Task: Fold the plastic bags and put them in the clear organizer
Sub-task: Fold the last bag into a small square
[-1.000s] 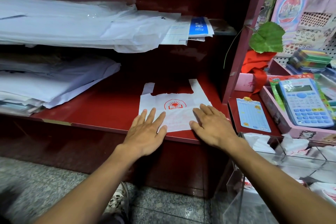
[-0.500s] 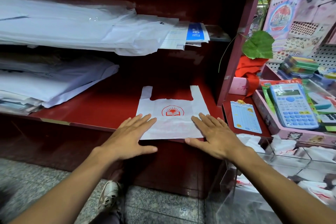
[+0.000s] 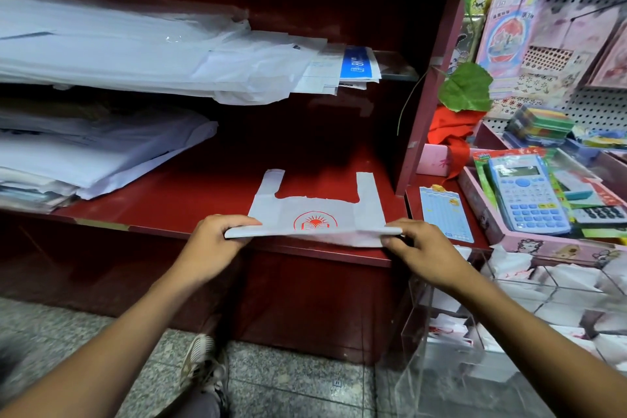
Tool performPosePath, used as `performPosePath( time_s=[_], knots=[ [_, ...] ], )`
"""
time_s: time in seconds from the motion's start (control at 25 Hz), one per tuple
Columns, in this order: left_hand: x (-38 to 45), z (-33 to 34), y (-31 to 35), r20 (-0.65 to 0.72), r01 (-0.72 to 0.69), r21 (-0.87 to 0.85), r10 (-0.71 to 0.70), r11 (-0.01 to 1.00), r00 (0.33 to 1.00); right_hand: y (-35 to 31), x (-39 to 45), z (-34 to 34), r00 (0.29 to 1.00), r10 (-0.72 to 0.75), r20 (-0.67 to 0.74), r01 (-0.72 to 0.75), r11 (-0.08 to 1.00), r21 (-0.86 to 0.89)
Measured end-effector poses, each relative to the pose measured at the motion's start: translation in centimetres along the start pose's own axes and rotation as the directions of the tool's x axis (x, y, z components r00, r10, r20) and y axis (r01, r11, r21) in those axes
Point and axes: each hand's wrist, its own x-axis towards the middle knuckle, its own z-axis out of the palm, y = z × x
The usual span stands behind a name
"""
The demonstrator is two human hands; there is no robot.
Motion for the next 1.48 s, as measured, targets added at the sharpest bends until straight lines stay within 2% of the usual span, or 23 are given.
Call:
performPosePath(
  time_s=[0.12, 0.24, 0.44, 0.56, 0.68, 0.76, 0.84, 0.88, 0.96, 1.04, 1.12, 1.28, 1.44, 1.48],
  knots=[
    [0.5, 0.5, 0.9, -0.063, 0.087, -0.106, -0.094, 0.991, 0.994, 0.0, 0.9, 0.2, 0.983, 0.159, -0.096, -0.148, 0.983, 0.112],
    [1.1, 0.8, 0.4, -0.077, 0.127, -0.085, -0.133, 0.988, 0.988, -0.4, 1.8, 0.5, 0.958, 0.230, -0.172, -0.206, 0.967, 0.147],
    [1.8, 1.3, 0.5, -0.157, 0.241, 0.080, -0.227, 0.967, 0.961, -0.3, 3.3, 1.7, 0.927, 0.267, -0.264, -0.275, 0.961, 0.008],
    [1.9, 1.7, 1.4, -0.230, 0.279, 0.207, -0.231, 0.938, 0.945, 0.0, 3.7, 2.2, 0.911, 0.295, -0.286, -0.330, 0.940, -0.082],
    [1.6, 1.6, 1.0, -0.212, 0.241, 0.277, -0.185, 0.930, 0.960, -0.3, 3.9, 2.3, 0.894, 0.339, -0.294, -0.389, 0.912, -0.132],
    [1.3, 1.4, 0.2, -0.146, 0.119, 0.390, -0.067, 0.913, 0.987, -0.7, 3.8, 2.4, 0.892, 0.339, -0.300, -0.403, 0.896, -0.186],
    [1.0, 1.0, -0.1, -0.025, 0.033, 0.409, -0.024, 0.912, 0.999, -1.2, 3.4, 2.6, 0.918, 0.207, -0.339, -0.313, 0.902, -0.297],
    [0.9, 0.9, -0.4, 0.051, 0.009, 0.407, -0.032, 0.913, 0.998, -1.4, 3.2, 2.6, 0.942, 0.088, -0.325, -0.213, 0.903, -0.373],
    [0.8, 0.4, -0.7, 0.165, -0.036, 0.430, -0.039, 0.902, 0.986, -1.8, 2.9, 2.3, 0.992, -0.026, -0.123, -0.037, 0.875, -0.483],
    [0.8, -0.1, -0.9, 0.224, -0.095, 0.486, -0.019, 0.869, 0.974, -2.0, 2.4, 2.2, 0.990, 0.049, 0.133, 0.027, 0.857, -0.515],
    [0.6, -0.1, -1.1, 0.242, -0.164, 0.536, 0.035, 0.828, 0.970, -1.6, 1.9, 2.1, 0.965, 0.072, 0.253, 0.082, 0.833, -0.547],
    [0.2, -0.2, -1.8, 0.202, -0.176, 0.427, 0.096, 0.887, 0.975, -0.7, 1.3, 0.8, 0.959, -0.004, 0.283, 0.172, 0.803, -0.571],
    [0.0, -0.5, -2.8, 0.151, -0.075, 0.382, 0.017, 0.921, 0.988, 0.6, 0.4, 0.2, 0.970, -0.077, 0.232, 0.177, 0.878, -0.445],
    [0.0, -0.4, -2.8, 0.154, -0.087, 0.379, 0.030, 0.921, 0.988, 0.8, 0.3, 0.1, 0.970, -0.078, 0.230, 0.172, 0.890, -0.423]
  ],
)
